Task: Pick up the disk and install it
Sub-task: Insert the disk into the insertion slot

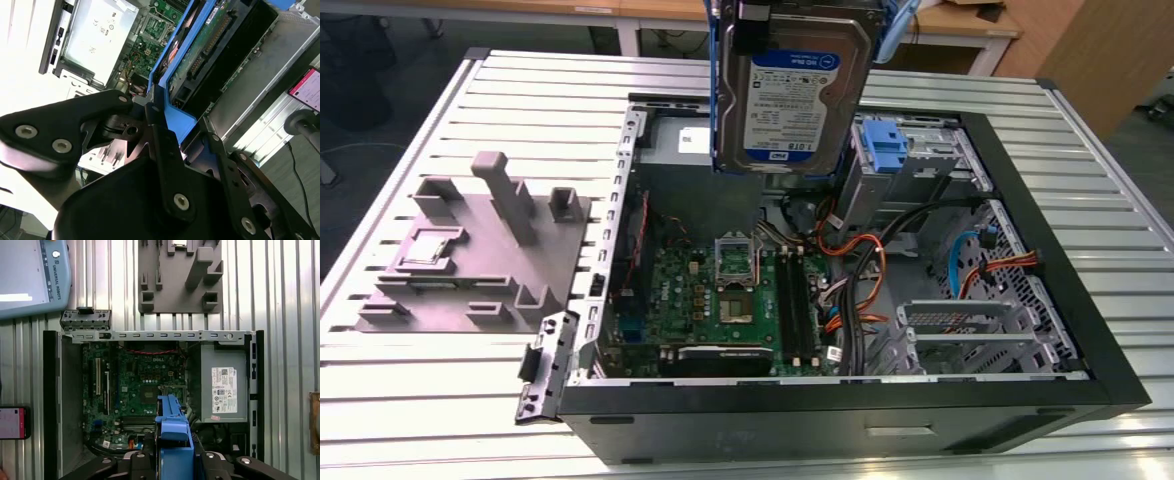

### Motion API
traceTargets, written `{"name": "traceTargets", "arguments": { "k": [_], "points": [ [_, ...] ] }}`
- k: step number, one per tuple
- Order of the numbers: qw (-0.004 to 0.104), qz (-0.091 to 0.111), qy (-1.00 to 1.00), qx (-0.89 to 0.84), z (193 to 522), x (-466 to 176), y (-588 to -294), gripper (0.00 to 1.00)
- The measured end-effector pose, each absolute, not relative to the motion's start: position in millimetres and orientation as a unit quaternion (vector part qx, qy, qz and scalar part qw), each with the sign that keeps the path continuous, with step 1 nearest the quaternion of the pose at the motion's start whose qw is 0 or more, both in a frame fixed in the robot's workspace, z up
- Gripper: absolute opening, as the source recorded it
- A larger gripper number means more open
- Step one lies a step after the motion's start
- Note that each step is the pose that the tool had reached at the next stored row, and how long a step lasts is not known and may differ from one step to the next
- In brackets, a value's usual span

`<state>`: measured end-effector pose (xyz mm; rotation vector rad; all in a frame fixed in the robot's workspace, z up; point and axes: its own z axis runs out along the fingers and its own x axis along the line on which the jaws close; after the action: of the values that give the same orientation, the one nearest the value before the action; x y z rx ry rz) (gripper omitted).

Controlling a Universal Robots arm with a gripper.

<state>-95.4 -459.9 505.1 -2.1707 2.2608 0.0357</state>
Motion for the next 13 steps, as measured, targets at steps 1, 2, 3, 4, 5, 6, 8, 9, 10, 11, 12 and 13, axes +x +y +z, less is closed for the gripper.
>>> {"name": "traceTargets", "arguments": {
  "k": [1, 2, 3, 4, 5, 6, 8, 9, 10, 11, 12, 13],
  "points": [
    [0.004, 0.011, 0.721, -0.693, 505.1, -95.4, -459.9, 0.36],
    [0.004, 0.011, 0.721, -0.693, 505.1, -95.4, -459.9, 0.36],
    [0.004, 0.011, 0.721, -0.693, 505.1, -95.4, -460.0, 0.36],
    [0.004, 0.011, 0.721, -0.693, 505.1, -95.4, -460.0, 0.36],
    [0.004, 0.011, 0.721, -0.693, 505.1, -95.4, -460.1, 0.36],
    [0.004, 0.011, 0.721, -0.693, 505.1, -95.4, -460.4, 0.36],
    [0.004, 0.011, 0.721, -0.693, 505.0, -95.2, -461.8, 0.36],
    [0.004, 0.011, 0.721, -0.693, 505.1, -95.1, -462.9, 0.36],
    [0.004, 0.011, 0.721, -0.693, 505.1, -95.0, -464.3, 0.36],
    [0.004, 0.011, 0.721, -0.693, 505.1, -94.9, -465.9, 0.36],
    [0.004, 0.011, 0.721, -0.693, 505.1, -94.9, -467.7, 0.36],
    [0.004, 0.011, 0.721, -0.693, 505.1, -94.9, -469.5, 0.36]
  ]
}}
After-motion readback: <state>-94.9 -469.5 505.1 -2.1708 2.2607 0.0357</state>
